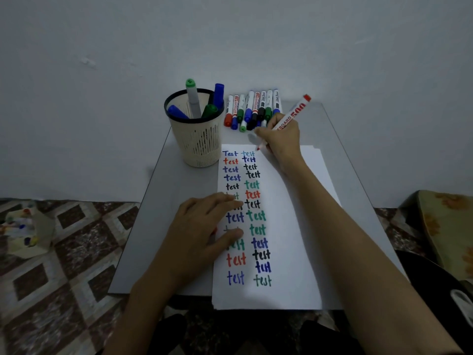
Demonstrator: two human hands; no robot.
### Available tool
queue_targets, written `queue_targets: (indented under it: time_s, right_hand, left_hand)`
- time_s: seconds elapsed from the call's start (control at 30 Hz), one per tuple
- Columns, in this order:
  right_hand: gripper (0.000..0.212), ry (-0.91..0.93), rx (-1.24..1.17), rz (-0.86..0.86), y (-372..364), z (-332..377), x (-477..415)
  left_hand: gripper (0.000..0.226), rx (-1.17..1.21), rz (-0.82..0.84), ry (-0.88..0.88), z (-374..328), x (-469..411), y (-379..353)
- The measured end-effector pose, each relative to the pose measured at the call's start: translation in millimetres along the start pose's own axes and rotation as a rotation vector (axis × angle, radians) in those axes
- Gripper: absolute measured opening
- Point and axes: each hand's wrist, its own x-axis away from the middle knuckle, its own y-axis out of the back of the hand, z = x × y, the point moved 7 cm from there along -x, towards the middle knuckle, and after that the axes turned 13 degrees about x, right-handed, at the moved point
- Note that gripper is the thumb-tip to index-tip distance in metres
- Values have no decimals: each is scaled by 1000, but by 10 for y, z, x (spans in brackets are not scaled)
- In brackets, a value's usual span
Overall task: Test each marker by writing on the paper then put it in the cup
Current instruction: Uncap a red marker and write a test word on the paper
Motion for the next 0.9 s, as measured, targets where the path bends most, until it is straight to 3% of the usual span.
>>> queue_targets:
  time_s: [0.6,0.9]
  right_hand:
    - [41,61,112,28,-70,-66,-46]
    - [38,54,56,5,-42,-81,-66]
  left_hand:
    - [45,-1,-33,-10,12,4,0]
    - [46,-5,-20,-7,30,1,-13]
